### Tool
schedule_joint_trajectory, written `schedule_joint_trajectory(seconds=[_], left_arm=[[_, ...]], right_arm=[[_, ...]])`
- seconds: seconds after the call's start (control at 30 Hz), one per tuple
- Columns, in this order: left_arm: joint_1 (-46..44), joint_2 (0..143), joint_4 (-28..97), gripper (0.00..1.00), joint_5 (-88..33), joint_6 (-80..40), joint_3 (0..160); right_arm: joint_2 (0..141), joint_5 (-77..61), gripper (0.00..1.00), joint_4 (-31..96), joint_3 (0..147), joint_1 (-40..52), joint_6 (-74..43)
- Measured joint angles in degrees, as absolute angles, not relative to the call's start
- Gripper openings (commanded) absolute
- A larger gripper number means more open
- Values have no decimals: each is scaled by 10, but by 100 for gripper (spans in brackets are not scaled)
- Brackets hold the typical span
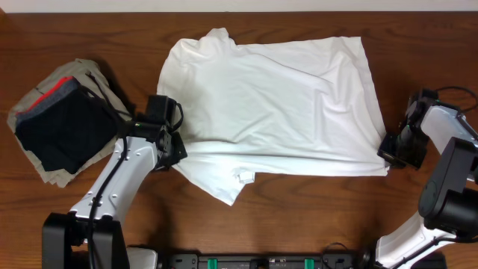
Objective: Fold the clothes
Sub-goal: 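Hold the shirt corners with both grippers and stretch it flat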
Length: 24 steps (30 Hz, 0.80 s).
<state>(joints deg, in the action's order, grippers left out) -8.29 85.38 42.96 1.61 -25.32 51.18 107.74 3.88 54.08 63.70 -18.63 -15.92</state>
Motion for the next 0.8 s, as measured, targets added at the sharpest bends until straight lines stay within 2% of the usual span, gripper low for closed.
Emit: schedule_joint_trajectory(seconds=[0.03,0.1,0.17,0.43,0.7,0.8], left_arm=[[-83,854,442,51,10,-254,512],[-83,854,469,64,-19,-251,512],[-83,854,486,68,-55,-252,512],[-83,854,512,70,-140,-264,510],[-83,854,354,70,-153,-286,434],[-83,854,336,70,-154,-289,411]], right_arm=[[1077,39,1,541,637,-186,-160],[1077,39,1,540,637,-186,-160],[1077,38,1,539,637,-186,-161],[1077,38,1,538,637,-186,-161],[1077,38,1,538,636,-187,-161],[1077,37,1,537,636,-187,-161]])
